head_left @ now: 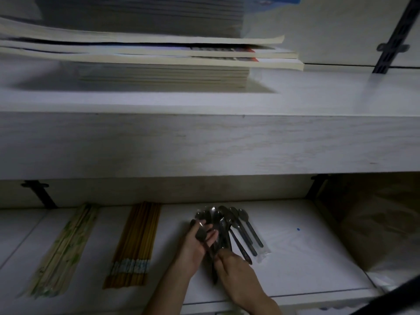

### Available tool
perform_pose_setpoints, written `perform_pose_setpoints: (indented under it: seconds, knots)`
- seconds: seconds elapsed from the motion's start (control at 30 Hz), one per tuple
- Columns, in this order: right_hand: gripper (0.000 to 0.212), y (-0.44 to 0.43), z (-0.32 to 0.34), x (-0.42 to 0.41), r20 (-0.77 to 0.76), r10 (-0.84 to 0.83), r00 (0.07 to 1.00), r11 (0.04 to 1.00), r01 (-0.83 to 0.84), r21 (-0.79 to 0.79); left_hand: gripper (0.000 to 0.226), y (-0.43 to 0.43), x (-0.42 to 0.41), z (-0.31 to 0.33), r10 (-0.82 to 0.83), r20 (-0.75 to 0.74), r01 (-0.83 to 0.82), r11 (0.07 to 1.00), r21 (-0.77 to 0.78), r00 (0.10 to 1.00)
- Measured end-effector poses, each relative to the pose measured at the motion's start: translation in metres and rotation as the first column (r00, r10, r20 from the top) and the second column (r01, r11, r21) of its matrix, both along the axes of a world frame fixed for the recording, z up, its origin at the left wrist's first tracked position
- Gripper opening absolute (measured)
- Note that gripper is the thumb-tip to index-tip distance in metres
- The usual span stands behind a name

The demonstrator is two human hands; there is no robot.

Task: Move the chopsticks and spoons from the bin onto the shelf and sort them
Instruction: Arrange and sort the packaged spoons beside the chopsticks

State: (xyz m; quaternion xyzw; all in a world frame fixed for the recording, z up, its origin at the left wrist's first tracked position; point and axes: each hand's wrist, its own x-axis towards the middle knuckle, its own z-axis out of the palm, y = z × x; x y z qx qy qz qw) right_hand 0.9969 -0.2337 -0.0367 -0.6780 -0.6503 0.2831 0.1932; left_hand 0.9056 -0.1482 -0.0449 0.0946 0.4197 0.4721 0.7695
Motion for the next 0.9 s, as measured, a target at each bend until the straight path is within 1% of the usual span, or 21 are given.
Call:
perform_pose_setpoints:
  seconds: [0.07,0.1,0.13,0.23,0.33,0.4,0.53,0.67,0.77,0.9]
  knots:
    - [0.026,0.0,0.004,0.0,0.043,0.026,0.999,1.0,-0.025,-0.013,0.019,0.001,-0.001,-0.003,0.022,-0.021,-0.021,0.999,0.041,1.0]
    - [0.031,0.003,0.005,0.002,0.051,-0.003,0.999,1.0,0.004,-0.006,0.02,0.002,-0.003,-0.005,0.041,-0.018,-0.04,0.997,0.058,0.999]
    - [0.033,0.007,0.006,0.005,0.045,-0.055,0.997,0.998,0.054,0.01,0.02,0.004,-0.007,-0.005,0.063,-0.022,-0.061,0.996,0.069,0.998]
    - [0.027,0.027,-0.004,0.022,-0.005,-0.216,0.976,0.976,0.216,0.021,0.018,0.003,-0.021,-0.003,0.066,-0.046,-0.061,0.992,0.106,0.997]
    - [0.027,0.051,-0.016,0.033,0.046,-0.348,0.936,0.937,0.348,0.007,0.017,-0.001,-0.03,0.0,0.064,-0.127,-0.048,0.991,0.125,0.99]
    - [0.031,0.065,-0.022,0.035,0.09,-0.398,0.913,0.916,0.401,-0.02,0.019,-0.002,-0.033,0.003,0.07,-0.155,-0.05,0.99,0.133,0.985]
    - [0.03,0.084,-0.029,0.034,0.145,-0.39,0.909,0.909,0.406,-0.097,0.021,-0.003,-0.039,0.004,0.076,-0.168,-0.052,0.989,0.141,0.983]
    - [0.029,0.091,-0.032,0.031,0.194,-0.383,0.903,0.902,0.411,-0.129,0.02,-0.003,-0.041,0.005,0.072,-0.206,-0.04,0.987,0.157,0.976]
    - [0.032,0.096,-0.032,0.035,0.183,-0.403,0.897,0.891,0.43,-0.145,0.02,-0.002,-0.043,0.004,0.075,-0.203,-0.043,0.987,0.158,0.976]
    - [0.031,0.099,-0.032,0.045,0.097,-0.448,0.889,0.874,0.458,-0.16,0.02,0.001,-0.042,0.002,0.075,-0.197,-0.045,0.987,0.155,0.978]
